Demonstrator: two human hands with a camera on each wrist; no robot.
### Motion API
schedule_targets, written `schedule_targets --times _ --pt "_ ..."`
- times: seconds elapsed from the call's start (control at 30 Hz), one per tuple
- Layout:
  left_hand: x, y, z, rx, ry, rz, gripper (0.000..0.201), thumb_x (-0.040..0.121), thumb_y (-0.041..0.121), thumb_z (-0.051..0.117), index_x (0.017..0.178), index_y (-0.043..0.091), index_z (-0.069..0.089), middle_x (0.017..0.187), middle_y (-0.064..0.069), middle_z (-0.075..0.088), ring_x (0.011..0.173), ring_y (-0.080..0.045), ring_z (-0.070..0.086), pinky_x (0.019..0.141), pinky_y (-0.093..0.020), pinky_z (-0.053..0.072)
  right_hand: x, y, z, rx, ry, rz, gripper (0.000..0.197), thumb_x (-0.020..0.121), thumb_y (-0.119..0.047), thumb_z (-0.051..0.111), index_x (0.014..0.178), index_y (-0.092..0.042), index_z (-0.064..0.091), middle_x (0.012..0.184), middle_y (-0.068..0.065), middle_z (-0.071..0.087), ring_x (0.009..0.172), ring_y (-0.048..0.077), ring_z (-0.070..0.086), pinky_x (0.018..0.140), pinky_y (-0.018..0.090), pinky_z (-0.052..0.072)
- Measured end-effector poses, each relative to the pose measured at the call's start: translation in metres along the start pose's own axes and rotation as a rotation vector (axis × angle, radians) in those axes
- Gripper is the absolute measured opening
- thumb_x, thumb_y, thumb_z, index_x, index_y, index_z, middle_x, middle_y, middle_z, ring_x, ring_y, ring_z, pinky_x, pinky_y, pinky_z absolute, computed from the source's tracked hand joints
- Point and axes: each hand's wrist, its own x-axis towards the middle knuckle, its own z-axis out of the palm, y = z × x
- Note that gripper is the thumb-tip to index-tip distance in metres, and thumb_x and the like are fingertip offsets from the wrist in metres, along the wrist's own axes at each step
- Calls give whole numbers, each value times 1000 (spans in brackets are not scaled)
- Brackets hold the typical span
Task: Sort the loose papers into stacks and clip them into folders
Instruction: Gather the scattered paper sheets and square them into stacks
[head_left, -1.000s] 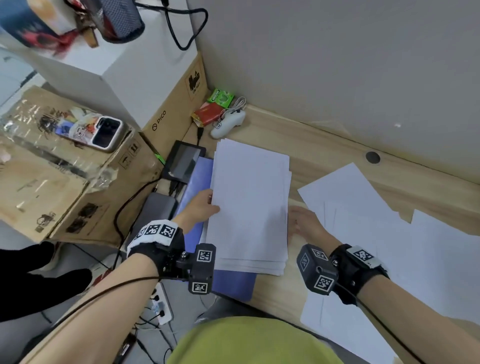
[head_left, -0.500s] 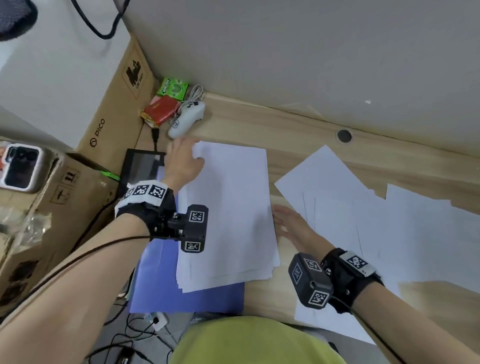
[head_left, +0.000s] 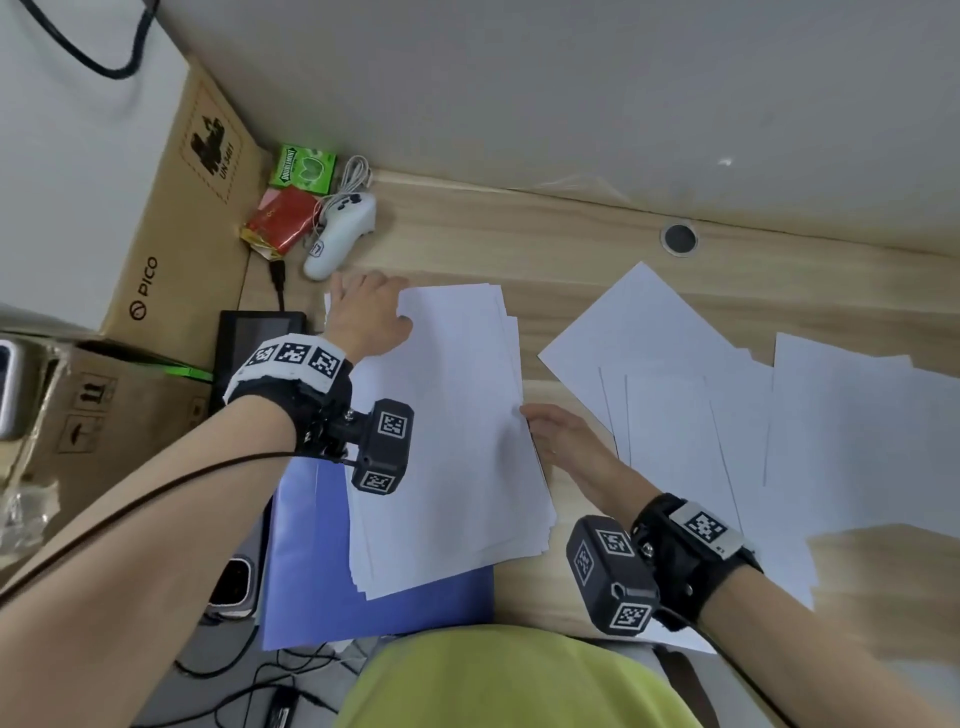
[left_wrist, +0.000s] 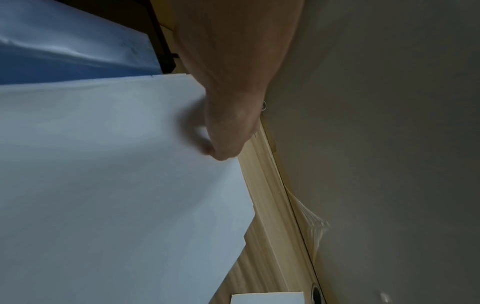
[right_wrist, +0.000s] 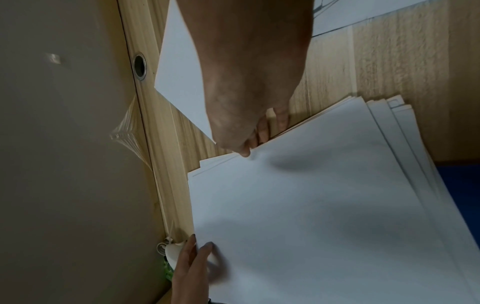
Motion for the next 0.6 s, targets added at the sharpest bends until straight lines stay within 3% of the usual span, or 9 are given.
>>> schedule_targets --times 0.13,0.23,0.33,0.47,0.6 --pt "-6 -1 0 -33 7 1 58 90 40 54 143 19 39 142 -10 42 135 -31 35 118 -49 1 -5 -6 4 90 -7 1 29 95 -20 50 123 -18 57 116 0 66 102 16 63 98 37 47" --pt "-11 1 3 -28 -26 21 57 89 45 57 138 19 44 140 -6 45 132 -29 39 119 -48 6 -4 -3 4 145 -4 23 28 94 -20 52 121 -18 57 105 0 67 93 16 62 99 41 47" --pt "-17 1 8 -40 -64 56 52 89 42 57 135 21 46 140 -3 48 131 -27 41 119 -48 5 -4 -1 4 178 0 24 24 94 -18 51 117 -19 59 99 -2 68 86 14 62 95 38 49" --pt "-21 0 15 -64 -36 95 49 92 32 55 139 22 45 142 -5 47 130 -28 43 119 -49 8 -7 -2 6 210 3 25 22 94 -18 52 115 -19 59 94 -3 69 85 13 63 96 36 48" --pt "-24 1 17 -46 -13 116 53 92 36 56 142 21 44 140 -7 46 129 -29 42 117 -45 11 -7 0 5 228 8 19 18 94 -15 51 109 -21 60 92 -6 69 87 10 64 96 36 47"
